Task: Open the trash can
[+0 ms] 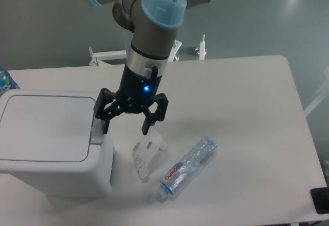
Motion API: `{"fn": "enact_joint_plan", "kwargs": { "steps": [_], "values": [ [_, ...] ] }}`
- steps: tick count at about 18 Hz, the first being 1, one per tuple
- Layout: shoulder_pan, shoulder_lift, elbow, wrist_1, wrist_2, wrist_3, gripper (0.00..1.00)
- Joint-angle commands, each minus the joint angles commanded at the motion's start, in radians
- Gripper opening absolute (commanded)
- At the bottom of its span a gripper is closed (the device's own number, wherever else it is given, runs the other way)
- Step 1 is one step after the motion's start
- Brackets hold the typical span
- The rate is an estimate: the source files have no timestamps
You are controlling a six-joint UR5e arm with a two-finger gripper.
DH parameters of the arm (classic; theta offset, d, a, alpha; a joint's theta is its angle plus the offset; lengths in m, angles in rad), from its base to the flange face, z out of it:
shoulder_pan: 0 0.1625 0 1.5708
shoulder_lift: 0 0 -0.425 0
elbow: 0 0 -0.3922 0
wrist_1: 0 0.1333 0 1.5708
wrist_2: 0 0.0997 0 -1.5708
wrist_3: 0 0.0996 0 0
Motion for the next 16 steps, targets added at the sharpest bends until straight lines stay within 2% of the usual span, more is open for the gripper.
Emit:
{"fn": "enact_joint_plan", "kwargs": {
  "steps": [13,16],
  "values": [
    [0.0,0.002,0.002,0.0,0.002,0.002,1.0],
    [0.002,0.012,0.032,-0.002,0.002,0.002,1.0]
  ]
}}
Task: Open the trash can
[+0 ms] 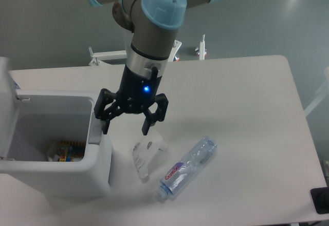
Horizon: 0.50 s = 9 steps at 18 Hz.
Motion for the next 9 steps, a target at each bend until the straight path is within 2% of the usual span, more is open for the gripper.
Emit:
{"fn": "enact_joint_plan", "kwargs": {
  "steps": [4,7,9],
  "values": [
    [0.008,-0.002,0.098,0.012,0.063,0.008,1.0],
    [0.04,-0.002,0.127,0.073,0.211,0.011,1.0],
    [0.057,0.0,0.143,0.083,0.317,0.02,1.0]
  ]
}}
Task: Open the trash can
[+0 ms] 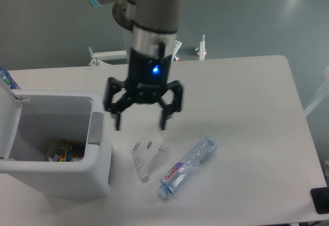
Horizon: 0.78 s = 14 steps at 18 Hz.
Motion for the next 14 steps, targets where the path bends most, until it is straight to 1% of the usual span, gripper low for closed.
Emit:
{"fn": "enact_joint_plan", "kwargs": {
  "steps": [2,5,6,7,8,11,12,14],
  "values": [
    [0.028,0.0,0.012,0.0,0.048,0.046,1.0],
    [0.09,0.003,0.009,-0.012,0.054,0.149,1.0],
    [0.1,0.006,0.003,-0.015,0.056,0.179,1.0],
    [0.117,0.018,-0.001,-0.023,0.059,0.213,1.0],
    [0.146,0.026,-0.006,-0.04,0.06,0.253,1.0],
    [0.178,0.038,-0.017,-0.098,0.062,0.405,1.0],
    [0.192,0.047,-0.027,-0.11,0.062,0.454,1.0],
    [0.216,0.064,-0.055,-0.113,0.062,0.538,1.0]
  ]
}}
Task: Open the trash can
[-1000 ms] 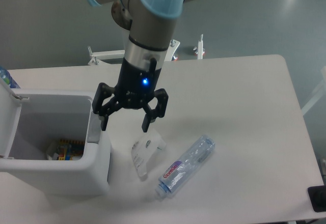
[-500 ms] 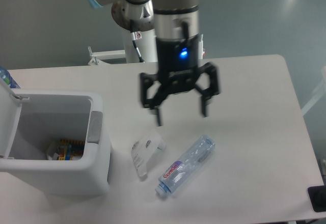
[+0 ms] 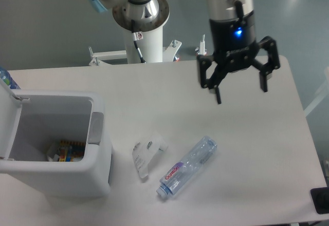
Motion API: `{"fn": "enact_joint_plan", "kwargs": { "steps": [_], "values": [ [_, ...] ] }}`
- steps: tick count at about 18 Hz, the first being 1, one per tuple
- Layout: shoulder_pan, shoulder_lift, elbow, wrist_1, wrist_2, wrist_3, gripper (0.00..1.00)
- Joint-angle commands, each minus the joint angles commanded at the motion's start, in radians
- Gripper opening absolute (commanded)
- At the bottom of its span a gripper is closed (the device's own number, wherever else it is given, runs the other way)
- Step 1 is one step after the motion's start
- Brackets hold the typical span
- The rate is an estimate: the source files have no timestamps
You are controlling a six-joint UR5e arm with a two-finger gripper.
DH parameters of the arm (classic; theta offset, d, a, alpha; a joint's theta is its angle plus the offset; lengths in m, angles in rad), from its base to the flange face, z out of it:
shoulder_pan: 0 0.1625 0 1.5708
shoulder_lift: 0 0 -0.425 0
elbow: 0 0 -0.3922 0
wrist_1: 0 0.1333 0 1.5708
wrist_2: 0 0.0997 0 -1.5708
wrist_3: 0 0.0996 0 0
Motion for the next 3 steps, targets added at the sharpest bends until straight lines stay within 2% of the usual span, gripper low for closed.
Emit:
{"fn": "enact_joint_plan", "kwargs": {
  "steps": [3],
  "values": [
    [0.011,0.005,-0.011,-0.002,0.0,0.037,1.0]
  ]
}}
